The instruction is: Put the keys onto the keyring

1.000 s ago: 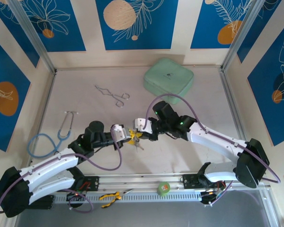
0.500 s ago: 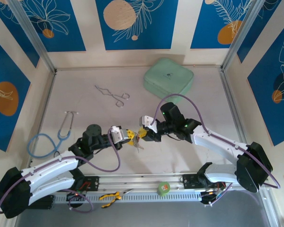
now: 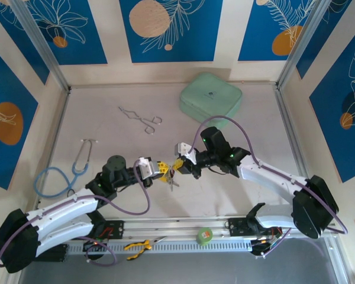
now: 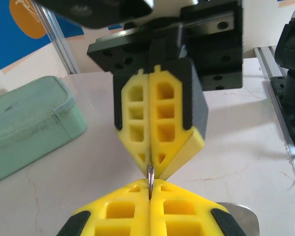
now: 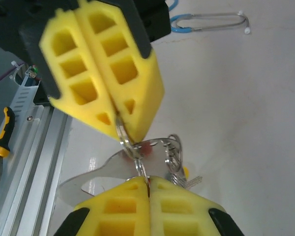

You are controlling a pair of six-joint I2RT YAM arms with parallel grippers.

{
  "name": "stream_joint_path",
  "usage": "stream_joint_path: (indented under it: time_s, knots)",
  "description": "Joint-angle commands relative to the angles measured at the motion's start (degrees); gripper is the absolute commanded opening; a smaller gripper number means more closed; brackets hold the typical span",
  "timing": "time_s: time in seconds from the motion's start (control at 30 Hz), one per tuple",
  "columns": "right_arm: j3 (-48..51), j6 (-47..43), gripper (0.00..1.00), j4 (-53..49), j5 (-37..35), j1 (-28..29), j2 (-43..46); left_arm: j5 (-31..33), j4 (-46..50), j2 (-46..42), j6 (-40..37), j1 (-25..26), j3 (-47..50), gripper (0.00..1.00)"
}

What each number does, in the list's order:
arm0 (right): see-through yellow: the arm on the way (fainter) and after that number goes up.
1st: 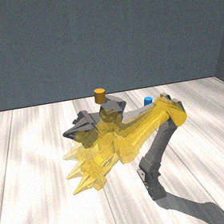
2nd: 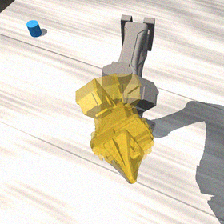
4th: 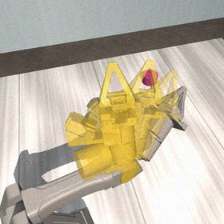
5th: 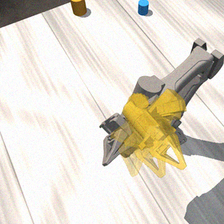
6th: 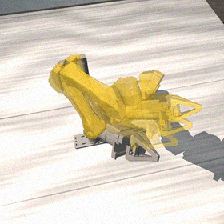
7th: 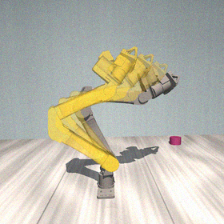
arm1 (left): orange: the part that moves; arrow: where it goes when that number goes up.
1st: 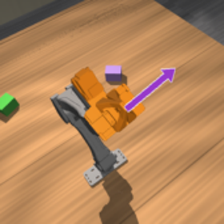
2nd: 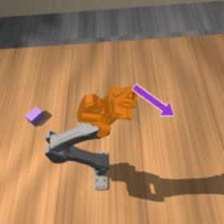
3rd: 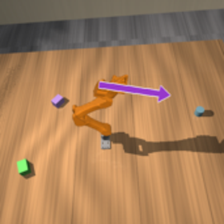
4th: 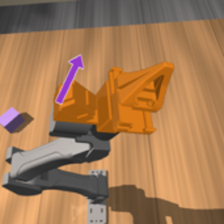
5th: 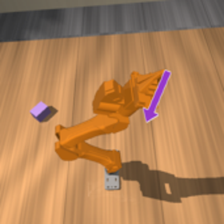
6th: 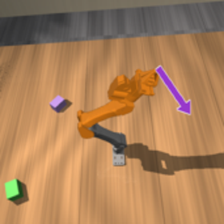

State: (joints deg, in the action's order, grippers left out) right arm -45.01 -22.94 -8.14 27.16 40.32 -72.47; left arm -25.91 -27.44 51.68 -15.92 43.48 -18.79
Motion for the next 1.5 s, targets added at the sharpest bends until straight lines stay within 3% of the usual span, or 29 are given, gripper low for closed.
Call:
stream_joint_path:
  time_s: [0.0,0.2,0.33,0.57,1.13,1.47]
  knots:
    - [-2.4,2.5,0.02,-1.0,1.8,-0.2,-3.2,-6.4,-6.4,0.6,1.5,0.0,-3.0,0.0]
    - [-2.2,4.6,0.23,1.1,3.8,-0.6,-2.4,-6.5,-6.8,1.5,0.9,0.0,-2.1,0.0]
    - [1.2,4.8,0.31,3.9,3.7,-2.2,1.3,-5.2,-8.0,1.4,1.1,0.0,-0.2,0.0]
    - [5.9,2.2,0.33,4.3,5.2,-3.2,4.7,-3.2,-13.7,2.1,3.5,0.0,2.4,0.0]
    - [7.2,3.8,0.35,10.4,4.0,1.0,0.8,-1.7,-18.5,3.6,6.6,0.0,2.9,0.0]
    - [7.2,4.7,0.22,12.5,1.7,1.7,1.2,-1.5,-17.9,3.4,6.4,0.0,3.1,0.0]
